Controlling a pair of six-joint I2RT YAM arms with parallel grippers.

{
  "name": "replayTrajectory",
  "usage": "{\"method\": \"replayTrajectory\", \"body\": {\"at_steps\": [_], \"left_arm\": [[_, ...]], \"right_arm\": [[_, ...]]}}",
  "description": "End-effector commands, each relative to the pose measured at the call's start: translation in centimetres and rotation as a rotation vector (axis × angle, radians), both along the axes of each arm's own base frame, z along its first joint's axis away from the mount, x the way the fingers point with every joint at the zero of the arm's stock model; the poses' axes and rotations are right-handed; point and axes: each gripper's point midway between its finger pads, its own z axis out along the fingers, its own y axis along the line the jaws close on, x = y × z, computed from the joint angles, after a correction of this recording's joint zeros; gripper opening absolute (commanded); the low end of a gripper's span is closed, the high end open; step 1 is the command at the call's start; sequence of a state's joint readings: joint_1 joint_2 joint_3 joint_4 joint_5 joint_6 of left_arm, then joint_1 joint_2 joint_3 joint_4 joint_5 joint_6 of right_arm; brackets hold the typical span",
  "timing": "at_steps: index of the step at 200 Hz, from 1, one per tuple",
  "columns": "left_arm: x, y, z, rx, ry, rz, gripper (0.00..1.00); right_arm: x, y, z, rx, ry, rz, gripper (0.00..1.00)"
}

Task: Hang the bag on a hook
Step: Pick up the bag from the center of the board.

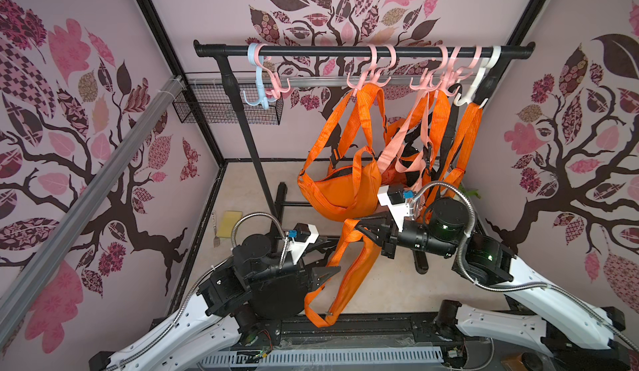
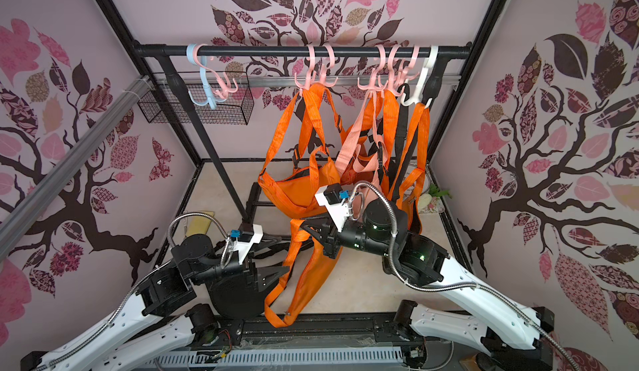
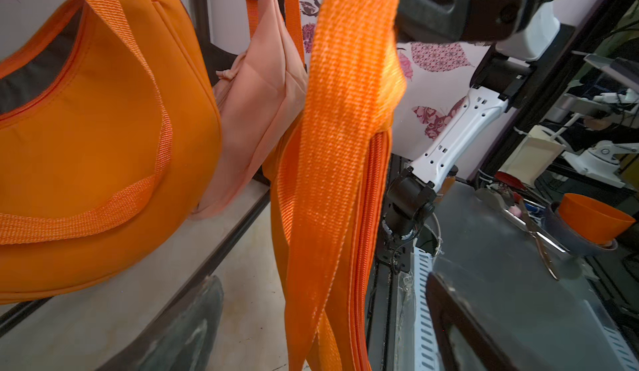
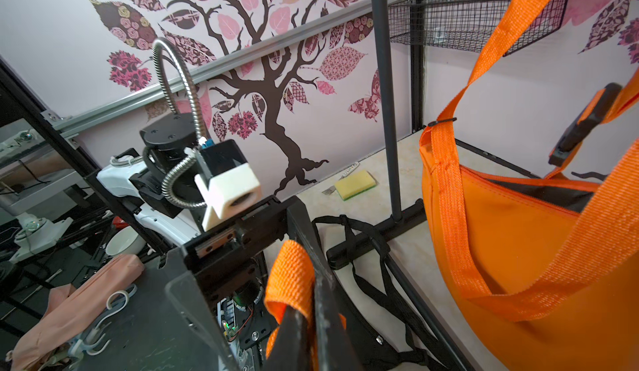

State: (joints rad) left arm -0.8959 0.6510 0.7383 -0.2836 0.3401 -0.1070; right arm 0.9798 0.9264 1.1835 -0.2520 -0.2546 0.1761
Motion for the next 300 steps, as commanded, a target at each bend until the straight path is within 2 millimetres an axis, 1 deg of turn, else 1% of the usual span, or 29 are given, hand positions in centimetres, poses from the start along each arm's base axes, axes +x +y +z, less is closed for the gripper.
{"method": "replayTrajectory", "body": {"at_steps": [1,22,33,42,65,88,111,117,124,145,154,161,167,172,185,196,203,206,212,218,220,224,244,252,262,275,287,300], "left_arm": [[1.7,0.3,-1.6,0.066,-0.001,0.089,0.86],[2.5,0.4,-2.5,0.124,-0.005,0.116,0.77],[2.7,0.2,-2.7,0.129,-0.005,0.119,0.72],[2.7,-0.1,-2.8,0.128,0.001,0.103,0.66],[2.3,-1.5,-2.9,0.115,0.035,0.038,0.58],[1.8,-2.6,-2.7,0.083,0.072,-0.015,0.58],[1.6,-2.7,-2.0,0.045,0.079,-0.027,0.59],[1.5,-2.6,-1.8,0.038,0.075,-0.027,0.56],[1.4,-2.4,-1.9,0.038,0.076,-0.026,0.49],[1.1,-1.4,-1.8,0.059,0.077,0.007,0.26],[1.0,-0.6,-1.6,0.063,0.064,0.037,0.19],[1.2,0.1,-1.6,0.07,0.059,0.076,0.08],[1.1,0.8,-1.6,0.08,0.059,0.092,0.03],[0.9,1.2,-1.6,0.091,0.059,0.102,0.0],[1.0,2.5,-1.7,0.124,0.066,0.146,0.0],[0.8,3.5,-1.1,0.14,0.055,0.173,0.0],[1.1,4.2,-0.4,0.138,0.046,0.213,0.0],[1.2,4.5,-0.1,0.137,0.043,0.226,0.0],[1.2,5.0,0.5,0.14,0.033,0.242,0.0],[1.1,5.4,1.0,0.147,0.029,0.248,0.0],[1.1,5.4,1.2,0.15,0.029,0.249,0.0],[1.1,5.6,1.6,0.158,0.028,0.253,0.0],[0.9,5.8,2.7,0.243,0.034,0.237,0.0],[0.7,5.8,2.7,0.292,0.045,0.22,0.0],[0.3,5.7,2.9,0.335,0.063,0.188,0.0],[0.0,5.6,3.0,0.387,0.083,0.161,0.0],[-0.6,5.5,3.3,0.409,0.095,0.124,0.0],[-0.9,5.6,3.9,0.416,0.092,0.112,0.0]], "right_arm": [[-2.0,-0.8,3.5,0.083,-0.037,0.072,0.0],[-2.9,-1.3,4.5,0.116,-0.04,0.1,0.0],[-3.5,-1.4,5.0,0.132,-0.037,0.13,0.0],[-4.2,-1.4,5.2,0.139,-0.032,0.166,0.0],[-5.3,-1.3,5.9,0.174,-0.025,0.23,0.0],[-5.7,-1.4,6.1,0.185,-0.026,0.247,0.0],[-6.0,-1.2,6.0,0.19,-0.009,0.272,0.0],[-6.0,-1.3,6.1,0.192,-0.009,0.267,0.0],[-5.9,-1.4,6.0,0.19,-0.008,0.258,0.0],[-5.0,-2.5,6.2,0.189,-0.031,0.169,0.0],[-3.8,-3.0,6.0,0.179,-0.033,0.091,0.0],[-2.8,-3.5,5.6,0.166,-0.035,0.022,0.0],[-2.0,-3.8,5.2,0.153,-0.034,-0.031,0.0],[-1.3,-4.1,4.9,0.145,-0.03,-0.073,0.0],[0.0,-4.2,3.6,0.112,-0.012,-0.143,0.0],[0.9,-4.0,2.4,0.081,0.011,-0.182,0.0],[1.3,-3.8,1.7,0.062,0.021,-0.193,0.0],[1.3,-3.8,1.5,0.058,0.022,-0.193,0.03],[1.4,-3.7,1.1,0.053,0.021,-0.193,0.11],[1.5,-3.8,1.0,0.055,0.021,-0.2,0.22],[1.5,-3.9,1.0,0.057,0.021,-0.206,0.28],[1.6,-4.0,1.1,0.059,0.015,-0.214,0.34],[1.7,-5.1,2.1,0.054,-0.04,-0.254,0.56],[1.7,-5.3,2.6,0.046,-0.063,-0.255,0.64],[1.3,-4.9,3.1,0.027,-0.101,-0.223,0.69],[0.5,-4.1,3.5,0.013,-0.118,-0.158,0.7],[-0.4,-2.9,3.1,0.007,-0.123,-0.071,0.7],[-0.8,-1.7,2.3,-0.003,-0.125,-0.016,0.7]]}}
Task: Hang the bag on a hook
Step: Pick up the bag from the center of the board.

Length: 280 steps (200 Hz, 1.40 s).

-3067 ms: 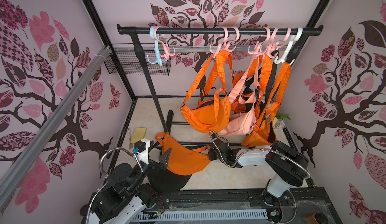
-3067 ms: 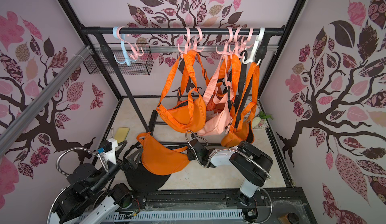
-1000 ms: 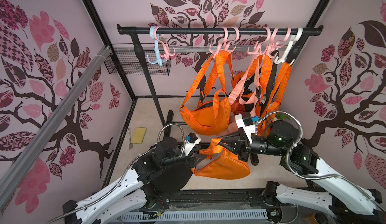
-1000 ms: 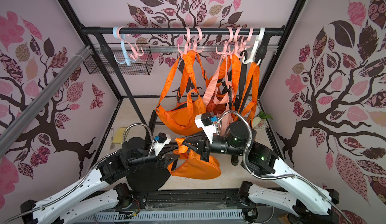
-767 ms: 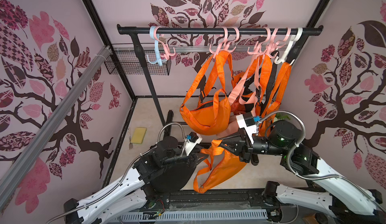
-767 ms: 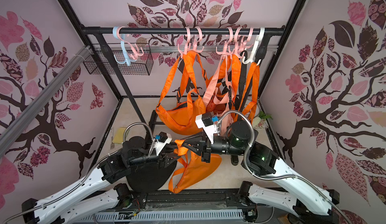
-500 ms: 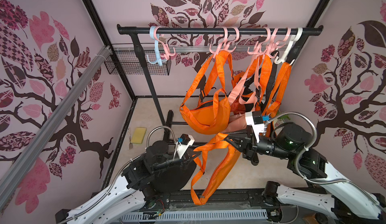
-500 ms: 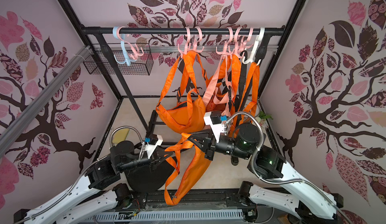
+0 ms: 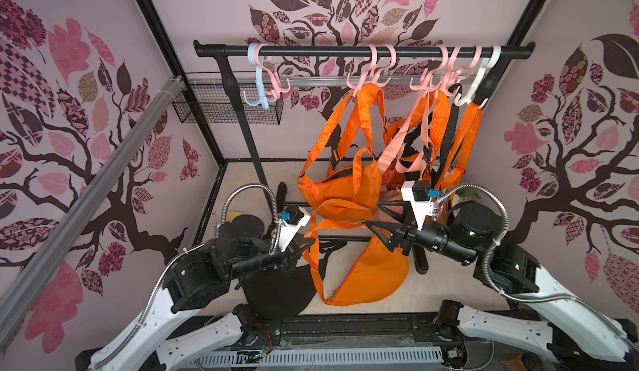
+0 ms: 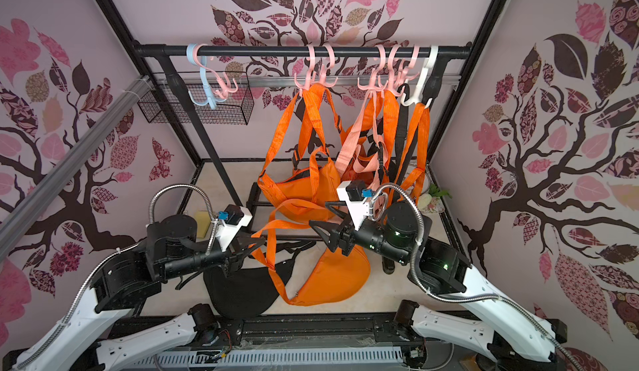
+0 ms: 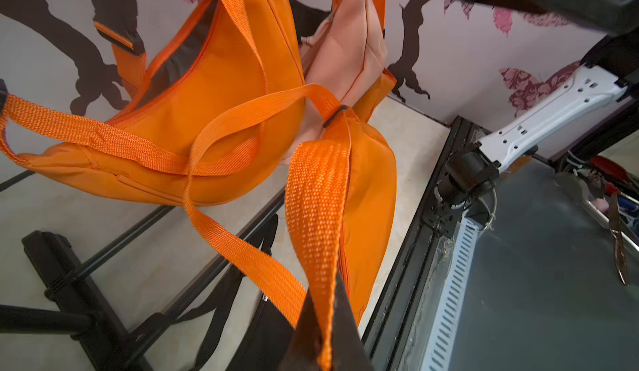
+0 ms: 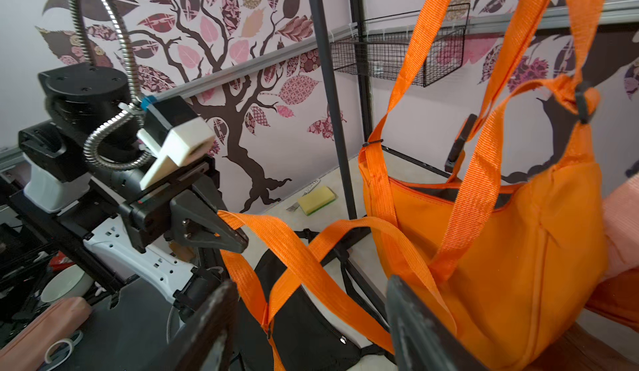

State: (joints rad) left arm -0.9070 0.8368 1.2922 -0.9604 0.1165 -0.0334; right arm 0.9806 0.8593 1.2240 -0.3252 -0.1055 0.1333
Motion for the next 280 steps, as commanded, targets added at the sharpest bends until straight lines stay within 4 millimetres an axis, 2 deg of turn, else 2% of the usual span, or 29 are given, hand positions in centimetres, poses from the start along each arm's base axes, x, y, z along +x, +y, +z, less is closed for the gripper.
{"method": "replayTrajectory", "body": {"at_steps": [1,20,32,49,76,91,118,145,199,215,228,232,250,269,280], "left_arm": [[-1.7,1.1,-0.5,0.093,0.042,-0.059,0.0],[-1.8,1.5,0.5,0.071,0.014,-0.053,0.0],[-1.9,1.7,1.1,0.052,-0.004,-0.051,0.0],[-2.1,1.9,2.0,0.025,-0.027,-0.053,0.0],[-3.3,1.9,3.5,-0.029,-0.058,-0.109,0.0],[-4.1,1.8,3.8,-0.045,-0.06,-0.154,0.0],[-5.7,1.4,4.1,-0.075,-0.042,-0.233,0.0],[-7.4,1.2,4.9,-0.122,-0.034,-0.323,0.0],[-9.1,0.9,6.7,-0.181,-0.044,-0.415,0.0],[-9.2,0.7,6.9,-0.189,-0.043,-0.425,0.0],[-9.3,0.7,7.1,-0.197,-0.043,-0.43,0.0],[-9.4,0.7,7.1,-0.198,-0.043,-0.431,0.0],[-9.3,1.0,7.1,-0.192,-0.05,-0.418,0.0],[-9.3,1.6,7.1,-0.194,-0.069,-0.4,0.0],[-9.4,1.7,7.2,-0.199,-0.075,-0.397,0.0]], "right_arm": [[-1.5,1.6,0.3,-0.02,-0.058,0.13,0.7],[-1.6,3.2,-1.3,-0.08,-0.057,0.189,0.69],[-0.9,3.9,-2.3,-0.107,-0.056,0.181,0.68],[-0.5,4.8,-2.7,-0.116,-0.089,0.193,0.66],[0.0,6.2,-3.9,-0.097,-0.167,0.215,0.7],[-0.1,7.6,-4.7,-0.097,-0.179,0.267,0.7],[-0.4,10.1,-5.0,-0.067,-0.201,0.332,0.71],[-1.7,12.5,-5.5,-0.048,-0.21,0.416,0.71],[-2.8,14.8,-7.8,-0.045,-0.25,0.41,0.73],[-2.2,15.3,-7.9,-0.034,-0.27,0.362,0.71],[-1.2,15.4,-7.7,-0.013,-0.285,0.305,0.67],[-0.9,15.4,-7.5,-0.005,-0.292,0.288,0.62],[0.0,14.2,-6.4,0.031,-0.333,0.201,0.31],[-0.5,13.4,-5.0,0.062,-0.382,0.199,0.12],[-0.6,13.5,-4.7,0.059,-0.39,0.212,0.06]]}}
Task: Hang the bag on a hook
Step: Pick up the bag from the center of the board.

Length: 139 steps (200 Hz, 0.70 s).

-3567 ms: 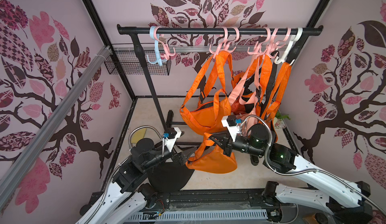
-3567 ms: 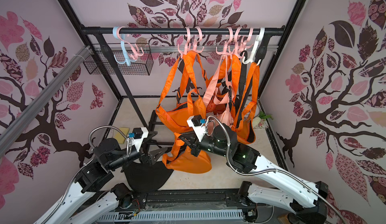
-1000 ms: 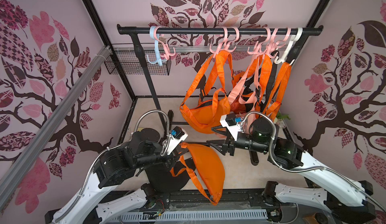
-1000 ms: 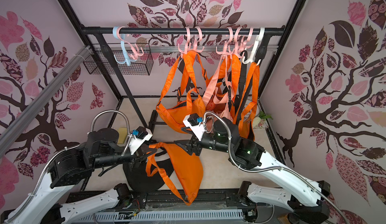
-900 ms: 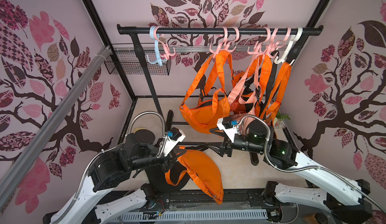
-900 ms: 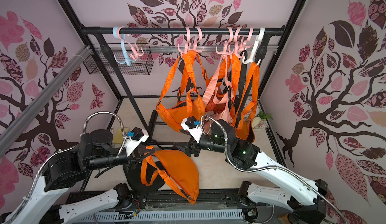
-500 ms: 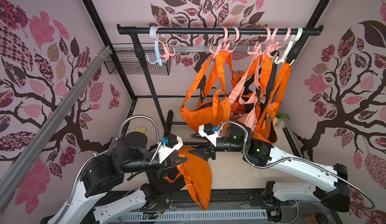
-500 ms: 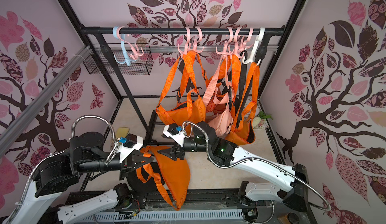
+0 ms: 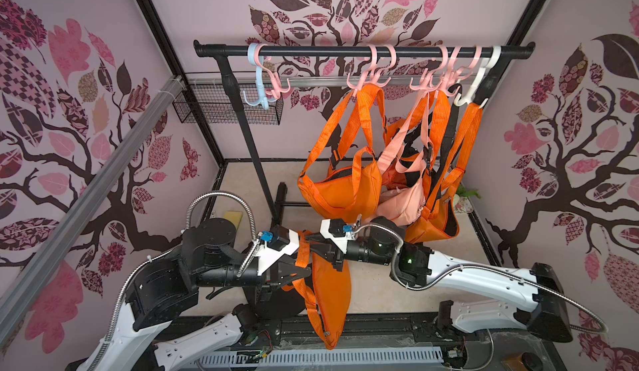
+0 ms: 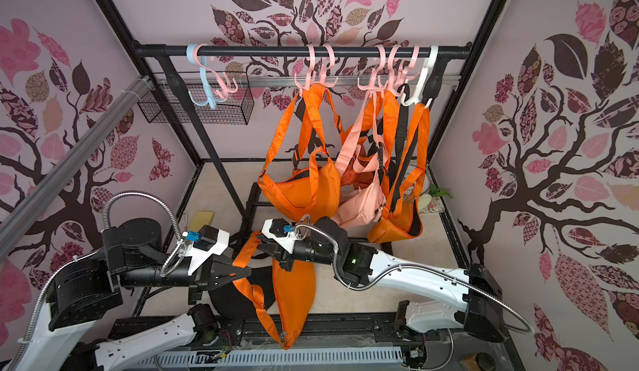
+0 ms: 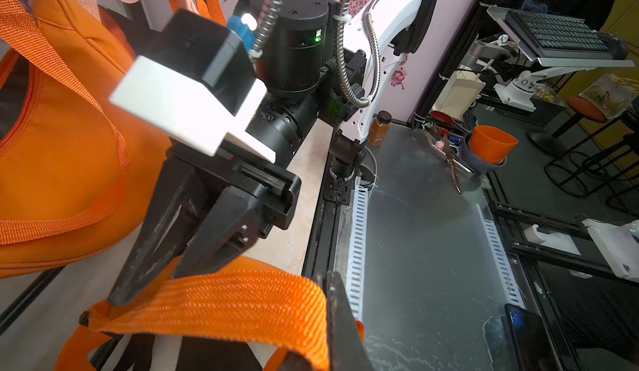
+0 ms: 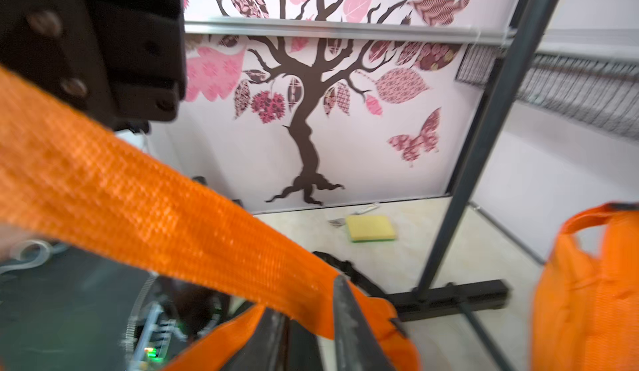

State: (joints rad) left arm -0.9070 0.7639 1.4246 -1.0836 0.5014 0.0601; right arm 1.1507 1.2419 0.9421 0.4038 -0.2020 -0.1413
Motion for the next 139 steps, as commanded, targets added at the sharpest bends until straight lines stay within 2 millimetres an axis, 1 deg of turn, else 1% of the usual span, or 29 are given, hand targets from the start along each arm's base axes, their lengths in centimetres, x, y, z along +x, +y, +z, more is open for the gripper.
{"method": "replayTrajectory", "body": {"at_steps": [1,12,20,51,64,73,83,90,91,100,101,103,111,117,118,121,139], "left_arm": [[-0.7,0.8,2.3,-0.07,-0.069,-0.008,0.0],[-0.7,0.8,2.4,-0.072,-0.07,-0.006,0.0],[-0.7,0.7,2.4,-0.073,-0.067,-0.011,0.0],[-0.7,0.7,2.8,-0.084,-0.078,-0.015,0.0],[-0.4,0.9,2.8,-0.073,-0.091,0.01,0.0],[0.4,1.3,2.7,-0.054,-0.109,0.054,0.0],[2.0,1.9,2.7,-0.03,-0.143,0.152,0.0],[3.6,2.5,3.1,-0.022,-0.179,0.247,0.0],[3.9,2.6,3.2,-0.02,-0.183,0.261,0.0],[5.8,3.6,4.2,-0.017,-0.232,0.38,0.0],[6.0,3.8,4.3,-0.019,-0.239,0.396,0.0],[6.4,4.0,4.6,-0.02,-0.25,0.424,0.0],[7.8,5.1,6.2,-0.044,-0.291,0.525,0.0],[8.5,5.7,7.4,-0.069,-0.319,0.577,0.0],[8.6,5.7,7.6,-0.073,-0.322,0.585,0.0],[8.9,6.0,8.1,-0.082,-0.331,0.61,0.0],[10.6,7.1,11.5,-0.141,-0.383,0.739,0.0]], "right_arm": [[0.1,-1.1,4.6,0.114,-0.09,-0.036,0.06],[0.0,-0.9,4.6,0.104,-0.099,-0.023,0.05],[-0.1,-0.8,4.6,0.094,-0.106,-0.018,0.0],[-0.5,-0.9,5.0,0.106,-0.11,0.003,0.0],[-0.3,-1.4,5.7,0.115,-0.122,-0.022,0.0],[-0.1,-2.2,6.7,0.131,-0.146,-0.058,0.0],[0.6,-3.1,8.2,0.152,-0.168,-0.109,0.0],[0.7,-3.5,9.4,0.15,-0.18,-0.112,0.0],[0.8,-3.5,9.4,0.146,-0.179,-0.111,0.0],[1.1,-3.7,11.2,0.15,-0.181,-0.112,0.0],[1.2,-3.6,11.1,0.145,-0.178,-0.114,0.0],[1.4,-3.6,11.7,0.148,-0.18,-0.117,0.0],[1.8,-3.4,13.1,0.134,-0.177,-0.119,0.0],[2.2,-3.2,13.9,0.12,-0.177,-0.121,0.0],[2.3,-3.1,13.8,0.114,-0.175,-0.122,0.0],[2.5,-3.1,14.6,0.116,-0.181,-0.126,0.0],[3.7,-2.5,17.0,0.102,-0.182,-0.135,0.0]]}}
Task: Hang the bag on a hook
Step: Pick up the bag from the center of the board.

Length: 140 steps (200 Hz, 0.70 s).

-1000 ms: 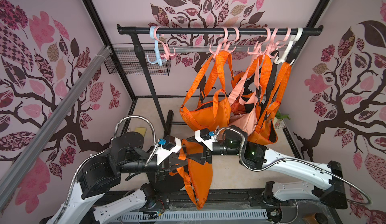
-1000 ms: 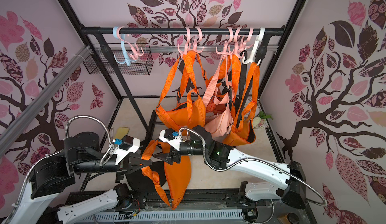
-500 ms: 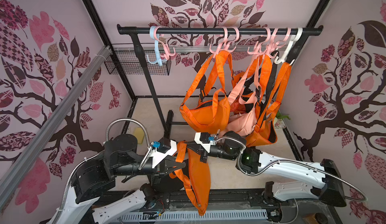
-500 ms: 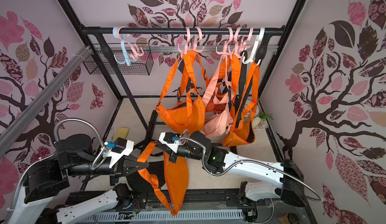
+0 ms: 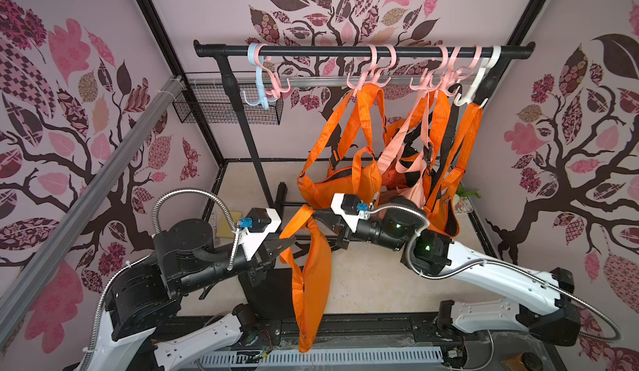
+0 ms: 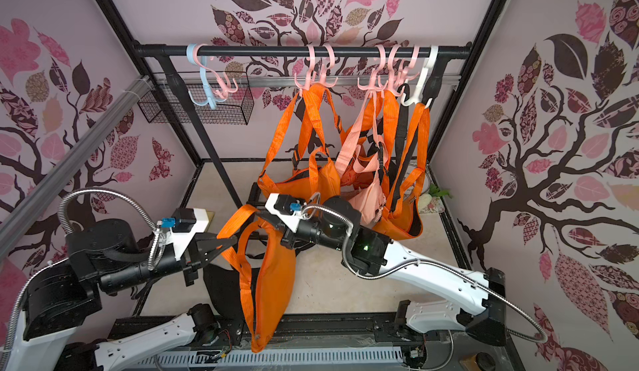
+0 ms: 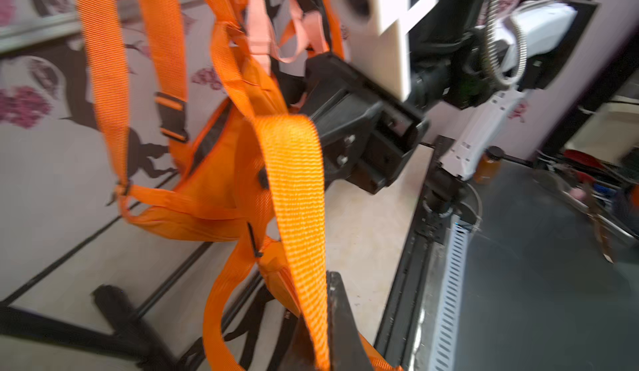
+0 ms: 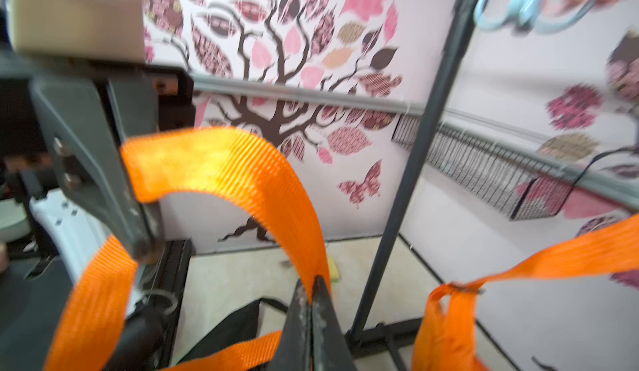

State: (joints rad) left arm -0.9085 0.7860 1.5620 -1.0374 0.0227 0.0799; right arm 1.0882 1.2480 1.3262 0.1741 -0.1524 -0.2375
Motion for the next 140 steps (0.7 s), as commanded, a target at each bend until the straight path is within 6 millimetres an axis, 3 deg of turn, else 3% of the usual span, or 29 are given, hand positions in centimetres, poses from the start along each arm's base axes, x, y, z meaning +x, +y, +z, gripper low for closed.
{"method": "replayTrajectory", "body": {"at_steps": [1,40,71,107,140], "left_arm": [[3.8,3.3,6.7,-0.124,-0.168,0.29,0.0],[7.4,3.4,11.4,-0.151,-0.263,0.469,0.0],[10.4,4.3,14.5,-0.173,-0.303,0.595,0.0],[14.8,4.1,14.1,-0.201,-0.216,0.623,0.0],[17.5,3.6,14.4,-0.27,-0.147,0.597,0.0]], "right_arm": [[1.2,0.1,4.1,-0.008,-0.027,-0.017,0.0],[4.0,1.2,10.3,0.058,-0.025,-0.032,0.0],[6.8,3.8,13.1,0.05,-0.044,-0.034,0.0],[12.6,3.0,15.0,0.143,-0.011,-0.079,0.0],[13.7,2.7,15.8,0.2,-0.054,-0.063,0.0]]}}
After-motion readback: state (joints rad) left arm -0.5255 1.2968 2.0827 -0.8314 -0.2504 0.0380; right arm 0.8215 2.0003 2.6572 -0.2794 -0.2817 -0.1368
